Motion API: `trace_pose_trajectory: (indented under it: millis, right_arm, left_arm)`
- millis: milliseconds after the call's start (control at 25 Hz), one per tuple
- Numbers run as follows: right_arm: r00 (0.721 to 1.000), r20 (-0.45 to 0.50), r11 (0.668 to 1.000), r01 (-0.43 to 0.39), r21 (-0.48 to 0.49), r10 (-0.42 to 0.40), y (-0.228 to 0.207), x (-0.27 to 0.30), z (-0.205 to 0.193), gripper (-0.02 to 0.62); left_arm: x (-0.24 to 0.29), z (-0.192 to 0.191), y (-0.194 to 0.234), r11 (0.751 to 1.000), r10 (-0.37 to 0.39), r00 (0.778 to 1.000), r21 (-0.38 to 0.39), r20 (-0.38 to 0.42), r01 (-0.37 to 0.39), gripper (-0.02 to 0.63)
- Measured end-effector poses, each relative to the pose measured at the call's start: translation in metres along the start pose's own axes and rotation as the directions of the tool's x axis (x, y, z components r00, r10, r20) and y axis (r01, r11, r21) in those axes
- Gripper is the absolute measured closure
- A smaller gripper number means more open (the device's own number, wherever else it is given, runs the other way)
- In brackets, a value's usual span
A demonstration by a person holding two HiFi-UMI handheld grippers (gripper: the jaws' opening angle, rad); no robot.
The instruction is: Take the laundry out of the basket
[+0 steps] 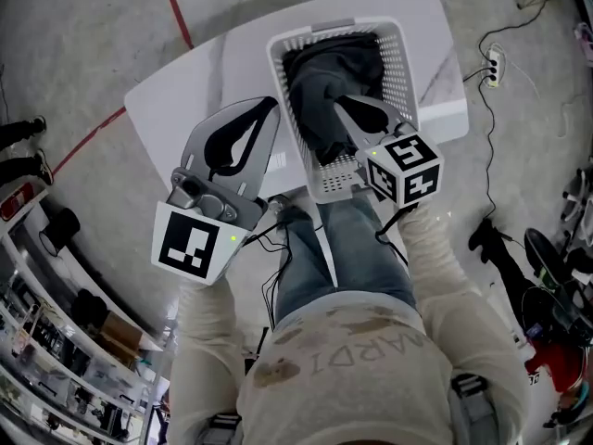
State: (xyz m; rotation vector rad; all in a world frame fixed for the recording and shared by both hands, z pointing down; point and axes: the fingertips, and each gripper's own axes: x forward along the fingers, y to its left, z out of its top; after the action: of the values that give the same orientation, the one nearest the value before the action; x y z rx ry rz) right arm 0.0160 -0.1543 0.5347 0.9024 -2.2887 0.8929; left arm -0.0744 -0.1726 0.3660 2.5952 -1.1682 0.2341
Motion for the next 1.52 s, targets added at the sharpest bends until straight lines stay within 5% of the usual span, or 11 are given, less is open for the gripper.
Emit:
trace_pose_trajectory:
  millis: [360,680,960,1520]
  right_arm:
    - [0.997,-0.072,1.0,0.011,0.011,-0.011,-0.015,0.038,-0.053,0.439]
    - [0.987,-0.158,0.998,-0.046,-0.03,0.041,-0.013,0.065,-0.084,0.261]
    - [0.957,-0.287,0.983,-0.08,-0.167,0.029,-0.012,0.089,-0.117,0.128]
    - [0.865,-0.493,0.951,-0.066,-0.303,-0.097,-0.031,0.143,-0.164,0.112]
  left_arm:
    - [0.015,-0.045,0.003,1.0,-0.021,0.999,-0.022,-0.038,0.021,0.606]
    - [0.022,-0.065,0.003,0.999,-0.019,0.999,-0.035,-0.041,0.018,0.606]
    - [0.026,-0.076,-0.001,0.999,-0.02,0.999,-0.041,-0.048,0.018,0.606]
    - [0.016,-0.095,-0.003,0.998,-0.018,0.998,-0.058,-0.053,0.015,0.606]
